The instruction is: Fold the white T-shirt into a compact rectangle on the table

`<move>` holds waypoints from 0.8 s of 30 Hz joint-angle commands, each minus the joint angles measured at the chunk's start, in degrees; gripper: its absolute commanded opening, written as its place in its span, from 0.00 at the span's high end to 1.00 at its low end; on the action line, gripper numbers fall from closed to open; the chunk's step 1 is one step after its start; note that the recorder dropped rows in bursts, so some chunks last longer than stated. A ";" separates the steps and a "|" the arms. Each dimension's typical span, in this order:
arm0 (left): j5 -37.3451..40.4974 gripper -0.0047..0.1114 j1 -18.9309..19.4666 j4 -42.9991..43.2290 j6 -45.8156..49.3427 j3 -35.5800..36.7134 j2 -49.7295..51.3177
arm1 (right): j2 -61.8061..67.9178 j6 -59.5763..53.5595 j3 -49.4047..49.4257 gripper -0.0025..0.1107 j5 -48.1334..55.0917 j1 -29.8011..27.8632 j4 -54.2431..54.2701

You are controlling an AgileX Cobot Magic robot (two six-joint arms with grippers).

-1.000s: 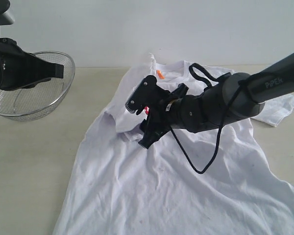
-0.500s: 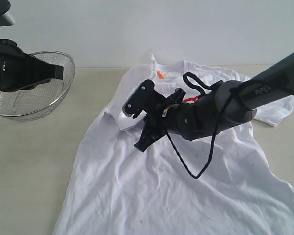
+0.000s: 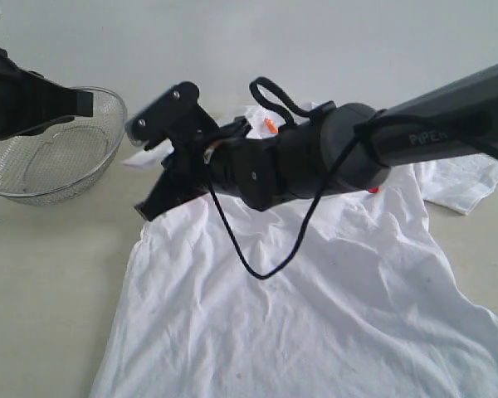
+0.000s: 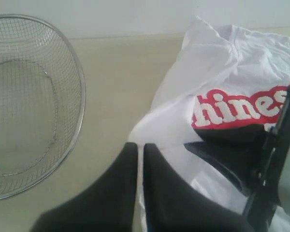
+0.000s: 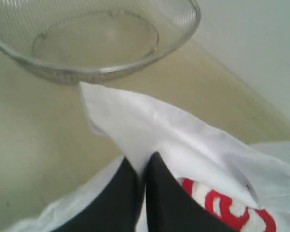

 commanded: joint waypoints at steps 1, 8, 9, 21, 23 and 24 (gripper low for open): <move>1.15 0.92 0.07 0.00 0.20 0.34 -2.20 | 1.91 6.55 -6.62 0.98 0.93 0.22 -0.13; 3.18 0.92 0.07 0.00 0.20 0.34 -2.71 | 9.85 17.97 -17.86 0.81 2.80 0.22 0.11; 3.18 0.92 0.07 0.00 0.20 0.34 -2.71 | 10.22 18.89 -18.37 0.76 2.80 0.22 0.11; 4.69 0.92 0.07 0.00 1.35 0.34 -2.71 | 10.07 20.98 -23.20 0.51 10.99 0.22 0.34; 5.11 0.92 0.07 0.50 1.51 0.34 -2.71 | 7.64 20.88 -22.81 0.62 15.00 0.22 0.24; 4.61 0.92 0.07 0.50 1.51 0.34 -2.71 | 5.86 20.88 -21.50 0.70 16.29 -0.03 -0.05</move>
